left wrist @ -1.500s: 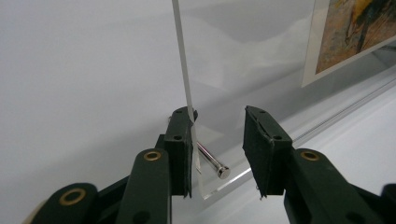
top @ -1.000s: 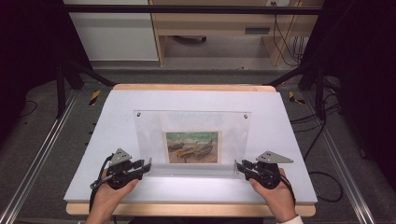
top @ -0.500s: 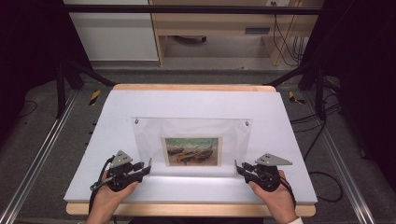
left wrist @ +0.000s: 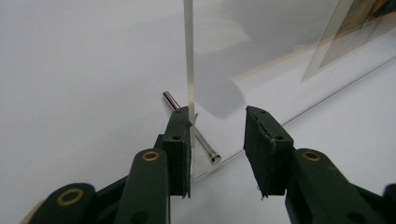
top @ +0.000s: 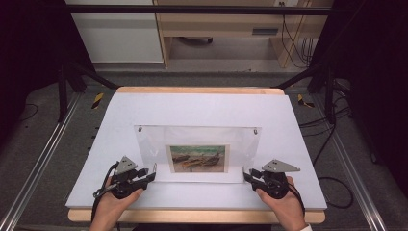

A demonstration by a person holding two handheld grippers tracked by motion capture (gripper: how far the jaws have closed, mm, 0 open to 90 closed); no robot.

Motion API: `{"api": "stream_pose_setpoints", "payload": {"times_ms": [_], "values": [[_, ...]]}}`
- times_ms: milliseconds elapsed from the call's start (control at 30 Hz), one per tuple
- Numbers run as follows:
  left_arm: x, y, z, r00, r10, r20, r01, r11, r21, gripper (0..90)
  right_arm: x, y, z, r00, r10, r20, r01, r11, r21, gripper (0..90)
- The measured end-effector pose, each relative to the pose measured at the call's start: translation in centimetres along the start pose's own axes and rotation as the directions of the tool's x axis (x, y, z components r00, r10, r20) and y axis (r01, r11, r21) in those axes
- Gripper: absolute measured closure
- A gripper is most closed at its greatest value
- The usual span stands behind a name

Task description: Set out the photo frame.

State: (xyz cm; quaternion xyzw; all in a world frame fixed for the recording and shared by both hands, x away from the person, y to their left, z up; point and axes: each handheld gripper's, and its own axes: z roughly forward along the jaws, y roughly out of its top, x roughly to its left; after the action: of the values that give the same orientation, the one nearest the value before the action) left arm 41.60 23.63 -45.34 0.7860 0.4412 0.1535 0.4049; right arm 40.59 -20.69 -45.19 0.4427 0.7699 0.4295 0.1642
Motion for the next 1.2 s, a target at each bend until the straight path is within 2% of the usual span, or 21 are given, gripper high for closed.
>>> {"api": "stream_pose_setpoints", "payload": {"times_ms": [133, 233, 267, 333, 367, 500, 600, 633, 800, 900, 1000, 1200], "values": [[-0.1, 0.0, 0.0, 1.0, -0.002, 0.005, 0.002, 1.0, 0.001, 57.5, 0.0, 0.0, 0.0, 1.0, 0.007, -0.004, -0.007, 1.0, -0.004, 66.8], [-0.2, 0.0, 0.0, 1.0, 0.003, 0.008, -0.003, 1.0, -0.002, 54.8, 0.1, 0.1, 0.1, 1.0, -0.001, -0.005, 0.001, 1.0, -0.014, 62.3], [-0.3, 0.1, 0.0, 0.9999, 0.008, 0.008, -0.008, 1.0, -0.005, 51.3, 0.3, 0.2, 0.1, 1.0, -0.006, 0.004, 0.006, 1.0, -0.017, 56.3], [-0.4, 0.1, -0.1, 0.9999, 0.013, 0.007, -0.013, 0.9999, -0.011, 47.6, 0.3, 0.2, 0.1, 0.9999, -0.012, 0.009, 0.012, 1.0, -0.023, 53.2], [-0.5, 0.1, -0.2, 0.9997, 0.023, 0.004, -0.023, 0.9996, -0.018, 45.0, 0.4, 0.3, 0.2, 0.9997, -0.013, 0.019, 0.013, 0.999, -0.032, 45.3], [-0.5, 0.2, -0.4, 0.9995, 0.03, -0.012, -0.03, 0.9991, -0.03, 36.7, 0.3, 0.5, 0.2, 0.9991, -0.02, 0.036, 0.021, 0.999, -0.035, 32.2], [-0.5, 0.2, -0.6, 0.9991, 0.037, -0.018, -0.038, 0.9987, -0.034, 31.0, 0.3, 0.6, 0.1, 0.999, -0.021, 0.04, 0.022, 0.999, -0.034, 28.8], [-0.4, 0.3, -0.9, 0.9991, 0.037, -0.022, -0.038, 0.9984, -0.041, 29.1, 0.2, 0.7, 0.1, 0.9983, -0.033, 0.048, 0.035, 0.999, -0.041, 24.5], [0.1, 0.3, -1.3, 0.999, 0.042, -0.018, -0.043, 0.9978, -0.05, 21.9, -0.1, 0.8, -0.5, 0.9975, -0.031, 0.063, 0.034, 0.998, -0.045, 18.6], [0.7, 0.3, -1.9, 0.9988, 0.045, -0.021, -0.046, 0.997, -0.062, 15.1, -0.9, 0.6, -1.3, 0.9966, -0.03, 0.076, 0.034, 0.998, -0.059, 14.0], [1.0, 0.3, -2.2, 0.9985, 0.048, -0.026, -0.05, 0.9965, -0.068, 13.5, -1.4, 0.4, -1.8, 0.9958, -0.027, 0.087, 0.033, 0.997, -0.07, 13.5], [2.4, 0.2, -3.1, 0.9967, 0.042, -0.07, -0.048, 0.9951, -0.086, 11.2, -2.9, -0.3, -3.1, 0.9892, 0.005, 0.146, 0.007, 0.997, -0.082, 13.7]]}}
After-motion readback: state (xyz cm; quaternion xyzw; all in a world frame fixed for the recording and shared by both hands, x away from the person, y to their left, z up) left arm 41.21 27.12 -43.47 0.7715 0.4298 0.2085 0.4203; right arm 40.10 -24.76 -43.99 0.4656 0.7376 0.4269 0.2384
